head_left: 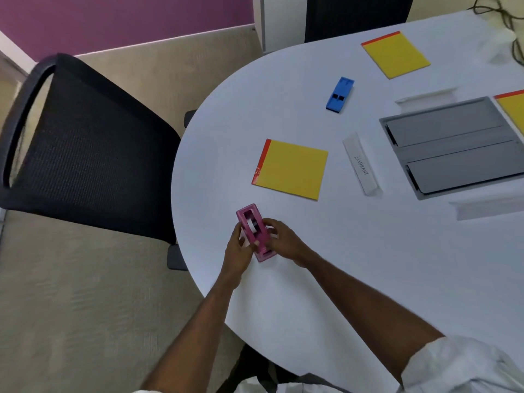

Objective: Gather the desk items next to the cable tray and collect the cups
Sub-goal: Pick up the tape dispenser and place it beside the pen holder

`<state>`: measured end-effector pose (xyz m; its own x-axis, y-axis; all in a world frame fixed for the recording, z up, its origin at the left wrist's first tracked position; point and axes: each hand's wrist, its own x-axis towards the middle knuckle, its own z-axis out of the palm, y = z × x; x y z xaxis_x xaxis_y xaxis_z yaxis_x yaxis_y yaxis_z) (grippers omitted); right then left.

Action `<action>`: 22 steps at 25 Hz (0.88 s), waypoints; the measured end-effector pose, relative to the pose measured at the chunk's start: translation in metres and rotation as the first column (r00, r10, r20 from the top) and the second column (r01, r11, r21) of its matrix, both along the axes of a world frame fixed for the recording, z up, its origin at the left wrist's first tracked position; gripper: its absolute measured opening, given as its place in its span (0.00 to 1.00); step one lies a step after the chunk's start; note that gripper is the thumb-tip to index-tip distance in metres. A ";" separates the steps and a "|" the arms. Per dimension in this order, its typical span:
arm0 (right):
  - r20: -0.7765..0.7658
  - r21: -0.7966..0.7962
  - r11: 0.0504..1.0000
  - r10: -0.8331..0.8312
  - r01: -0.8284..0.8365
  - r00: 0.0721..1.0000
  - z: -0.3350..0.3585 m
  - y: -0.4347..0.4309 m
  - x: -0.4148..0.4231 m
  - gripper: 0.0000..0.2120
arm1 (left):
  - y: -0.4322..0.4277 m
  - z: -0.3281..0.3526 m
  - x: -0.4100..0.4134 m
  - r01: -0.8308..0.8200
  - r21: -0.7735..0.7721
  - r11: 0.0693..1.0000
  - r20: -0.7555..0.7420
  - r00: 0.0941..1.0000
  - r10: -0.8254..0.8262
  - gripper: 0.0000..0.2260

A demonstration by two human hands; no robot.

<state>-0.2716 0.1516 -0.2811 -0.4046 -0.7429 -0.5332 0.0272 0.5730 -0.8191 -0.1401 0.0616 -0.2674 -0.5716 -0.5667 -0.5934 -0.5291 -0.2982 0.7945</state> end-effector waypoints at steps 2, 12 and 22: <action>0.024 -0.027 0.999 -0.017 0.017 1.000 -0.001 0.000 0.002 0.18 | 0.001 -0.001 0.001 0.027 -0.002 1.000 -0.029 0.999 -0.027 0.33; 0.158 -0.060 0.977 -0.193 0.204 0.969 -0.002 0.029 0.008 0.24 | 0.003 0.006 0.005 0.209 -0.034 0.977 -0.048 0.976 -0.210 0.42; 0.054 -0.247 0.823 -0.515 0.511 0.856 0.037 0.088 0.015 0.17 | 0.038 0.045 -0.012 0.410 -0.186 0.893 -0.141 0.888 -0.438 0.47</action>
<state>-0.2565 0.2399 -0.2437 -0.7698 -0.5308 -0.3544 0.2486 0.2620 -0.9325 -0.1520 0.0993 -0.2226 -0.8633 -0.3196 -0.3906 -0.4272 0.0506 0.9027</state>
